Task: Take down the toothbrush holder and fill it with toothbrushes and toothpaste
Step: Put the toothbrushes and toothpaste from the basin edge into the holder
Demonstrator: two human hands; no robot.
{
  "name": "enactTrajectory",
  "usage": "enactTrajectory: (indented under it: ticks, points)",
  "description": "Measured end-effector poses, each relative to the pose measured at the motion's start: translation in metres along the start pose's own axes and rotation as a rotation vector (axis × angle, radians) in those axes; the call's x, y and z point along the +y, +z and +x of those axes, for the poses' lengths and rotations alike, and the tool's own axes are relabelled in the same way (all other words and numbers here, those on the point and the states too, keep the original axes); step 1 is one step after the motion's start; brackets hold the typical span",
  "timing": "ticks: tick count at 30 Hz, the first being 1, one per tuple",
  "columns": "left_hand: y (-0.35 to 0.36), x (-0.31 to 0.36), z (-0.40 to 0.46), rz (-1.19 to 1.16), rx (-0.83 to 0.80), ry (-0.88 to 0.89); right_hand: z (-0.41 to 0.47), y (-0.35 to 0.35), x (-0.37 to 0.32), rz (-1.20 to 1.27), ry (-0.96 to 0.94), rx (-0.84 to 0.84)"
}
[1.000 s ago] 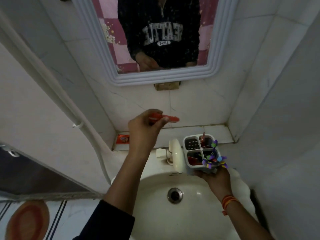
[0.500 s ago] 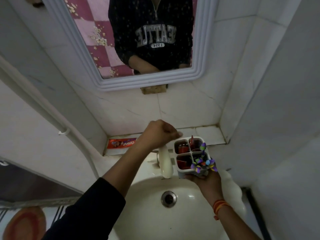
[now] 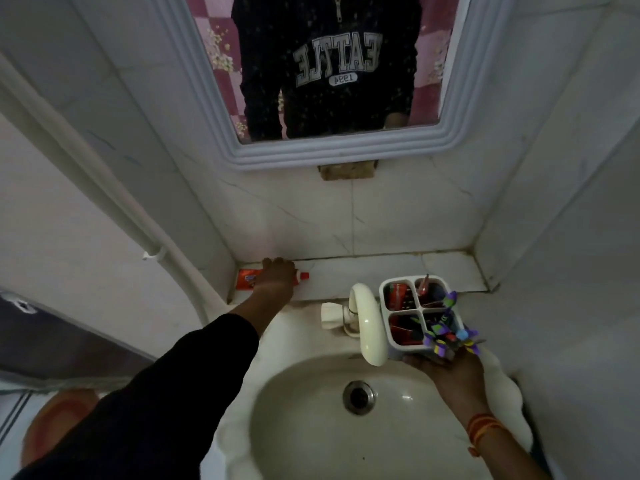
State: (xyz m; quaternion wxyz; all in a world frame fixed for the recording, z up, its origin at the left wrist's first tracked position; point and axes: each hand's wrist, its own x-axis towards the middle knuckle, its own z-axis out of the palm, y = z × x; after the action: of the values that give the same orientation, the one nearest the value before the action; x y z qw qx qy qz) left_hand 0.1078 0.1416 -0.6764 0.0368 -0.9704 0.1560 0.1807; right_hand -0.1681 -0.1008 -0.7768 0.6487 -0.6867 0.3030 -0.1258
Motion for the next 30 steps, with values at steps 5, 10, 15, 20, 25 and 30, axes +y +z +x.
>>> enactTrajectory:
  ticks: [5, 10, 15, 20, 25, 30]
  points:
    - [-0.017, 0.004, -0.014, -0.002, 0.250, 0.123, -0.005, 0.005, -0.010, -0.042, -0.036, 0.025]
    - [-0.095, 0.043, -0.057, -0.265, 0.129, 0.347, -0.006, 0.005, -0.014, -0.094, -0.027, 0.017]
    - [-0.163, 0.099, -0.100, 0.021, 0.040, 0.582, -0.008, 0.004, -0.014, -0.060, -0.028, 0.027]
    - [-0.168, 0.157, -0.115, 0.399, 0.001, 0.618, -0.010, 0.006, -0.021, 0.079, -0.031, -0.001]
    - [-0.150, 0.186, -0.108, 0.354, -0.055, 0.640, -0.012, 0.006, -0.026, 0.098, -0.033, -0.010]
    - [-0.145, 0.186, -0.096, 0.038, -0.061, 0.552, -0.010, 0.004, -0.025, 0.073, -0.036, -0.003]
